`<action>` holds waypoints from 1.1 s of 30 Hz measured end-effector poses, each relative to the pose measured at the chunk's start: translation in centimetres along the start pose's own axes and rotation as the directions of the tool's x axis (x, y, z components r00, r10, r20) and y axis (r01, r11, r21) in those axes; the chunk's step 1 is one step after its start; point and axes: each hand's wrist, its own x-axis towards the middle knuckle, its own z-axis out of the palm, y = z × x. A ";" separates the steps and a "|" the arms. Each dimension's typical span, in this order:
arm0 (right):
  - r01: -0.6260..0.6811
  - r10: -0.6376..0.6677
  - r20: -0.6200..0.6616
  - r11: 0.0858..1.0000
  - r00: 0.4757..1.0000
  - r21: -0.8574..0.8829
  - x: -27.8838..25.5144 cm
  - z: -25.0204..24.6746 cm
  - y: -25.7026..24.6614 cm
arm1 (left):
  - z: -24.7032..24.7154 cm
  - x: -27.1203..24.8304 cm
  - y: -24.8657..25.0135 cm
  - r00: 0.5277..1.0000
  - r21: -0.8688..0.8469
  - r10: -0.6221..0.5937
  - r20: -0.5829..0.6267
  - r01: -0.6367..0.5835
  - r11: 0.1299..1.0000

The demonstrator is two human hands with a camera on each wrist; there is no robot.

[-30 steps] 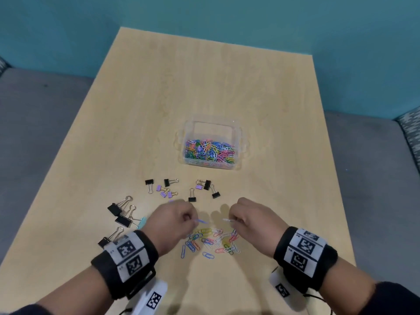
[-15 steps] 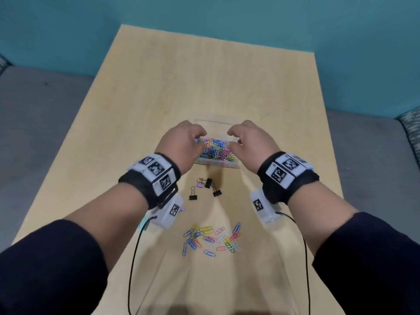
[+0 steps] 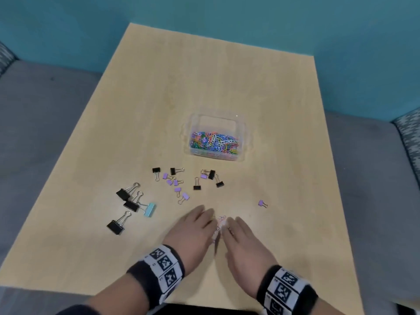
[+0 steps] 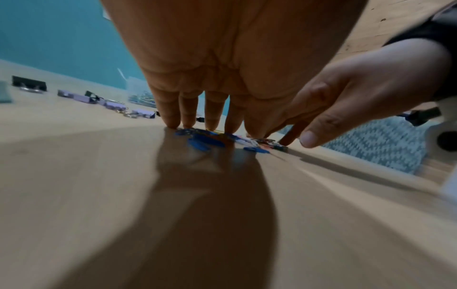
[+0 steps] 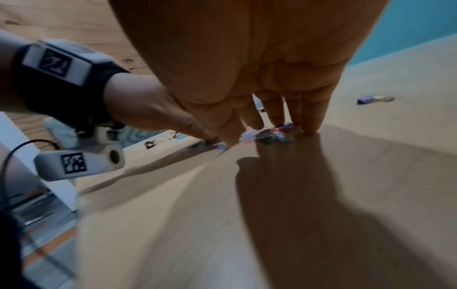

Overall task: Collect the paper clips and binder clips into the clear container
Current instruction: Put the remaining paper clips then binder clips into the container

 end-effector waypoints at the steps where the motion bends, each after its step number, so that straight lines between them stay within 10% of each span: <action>1: 0.028 -0.028 0.002 1.000 1.000 0.008 -0.3 0.1 -0.2 | 0.0 -0.4 0.1 1.000 -0.002 0.014 -0.018 -0.014 1.000; 10: 0.186 -0.164 0.123 0.962 0.979 -0.198 -3.8 -1.2 4.0 | -0.2 -6.1 -1.4 0.999 0.063 -0.001 -0.033 0.004 0.998; 15: 0.228 -0.234 -0.022 0.962 0.972 -0.152 -0.7 -1.2 1.3 | 0.2 -3.7 0.0 0.992 -0.074 -0.098 -0.085 0.092 0.993; 22: -0.351 0.362 0.030 0.874 0.932 0.336 -0.4 -1.2 0.5 | -0.7 -2.9 0.5 0.918 -0.278 -0.397 -0.027 0.374 0.885; 33: -0.163 0.184 -0.075 0.961 0.980 0.225 4.3 -0.5 -1.3 | 0.1 0.7 1.0 0.936 -0.224 -0.341 -0.085 0.316 0.922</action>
